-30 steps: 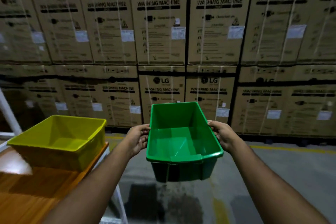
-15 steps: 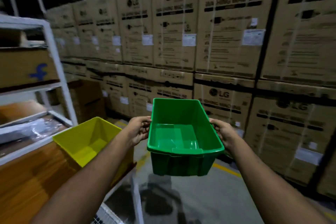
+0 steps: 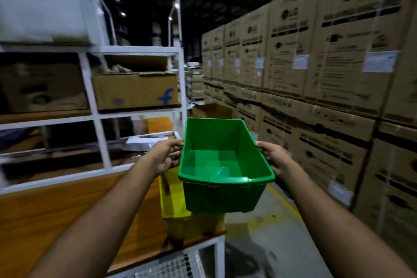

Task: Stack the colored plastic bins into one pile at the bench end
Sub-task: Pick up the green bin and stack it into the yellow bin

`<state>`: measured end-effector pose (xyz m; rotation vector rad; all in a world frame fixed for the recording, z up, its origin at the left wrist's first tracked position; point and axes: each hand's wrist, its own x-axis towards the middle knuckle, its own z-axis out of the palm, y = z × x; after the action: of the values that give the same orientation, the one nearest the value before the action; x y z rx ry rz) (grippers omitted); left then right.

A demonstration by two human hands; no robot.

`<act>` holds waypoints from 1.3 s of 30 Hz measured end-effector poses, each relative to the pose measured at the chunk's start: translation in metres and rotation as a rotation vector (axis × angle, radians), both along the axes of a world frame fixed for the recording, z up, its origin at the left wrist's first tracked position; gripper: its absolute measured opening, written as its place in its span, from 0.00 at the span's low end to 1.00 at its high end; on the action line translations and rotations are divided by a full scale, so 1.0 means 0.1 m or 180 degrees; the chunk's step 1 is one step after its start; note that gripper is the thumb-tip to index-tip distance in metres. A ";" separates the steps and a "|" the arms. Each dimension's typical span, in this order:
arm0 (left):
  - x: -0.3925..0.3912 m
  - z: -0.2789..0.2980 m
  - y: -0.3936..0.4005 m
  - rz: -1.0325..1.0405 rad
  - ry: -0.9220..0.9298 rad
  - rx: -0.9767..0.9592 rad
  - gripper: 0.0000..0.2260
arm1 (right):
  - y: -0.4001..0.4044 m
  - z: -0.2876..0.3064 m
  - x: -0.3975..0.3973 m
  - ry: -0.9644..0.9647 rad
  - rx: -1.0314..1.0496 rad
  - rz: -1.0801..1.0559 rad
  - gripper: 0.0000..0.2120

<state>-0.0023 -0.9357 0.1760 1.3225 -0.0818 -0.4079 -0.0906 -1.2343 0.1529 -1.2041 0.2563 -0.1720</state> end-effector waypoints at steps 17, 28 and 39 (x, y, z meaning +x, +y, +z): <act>0.65 -0.43 0.54 0.0524 0.0184 -0.0123 0.13 | 0.22 -0.34 1.38 0.0092 -0.0125 0.0815 0.13; 0.77 -0.87 0.65 0.0716 0.0474 0.0098 0.14 | 0.31 -0.66 1.70 0.0142 -0.0188 0.1213 0.14; 0.85 -1.45 0.73 0.0565 0.0646 0.0651 0.14 | 0.27 -1.20 1.72 0.0535 -0.0698 0.1244 0.06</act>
<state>0.0829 -0.8624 0.0314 1.4685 0.2510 -0.4045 0.0815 -1.2076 0.0334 -1.4646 0.1460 0.2485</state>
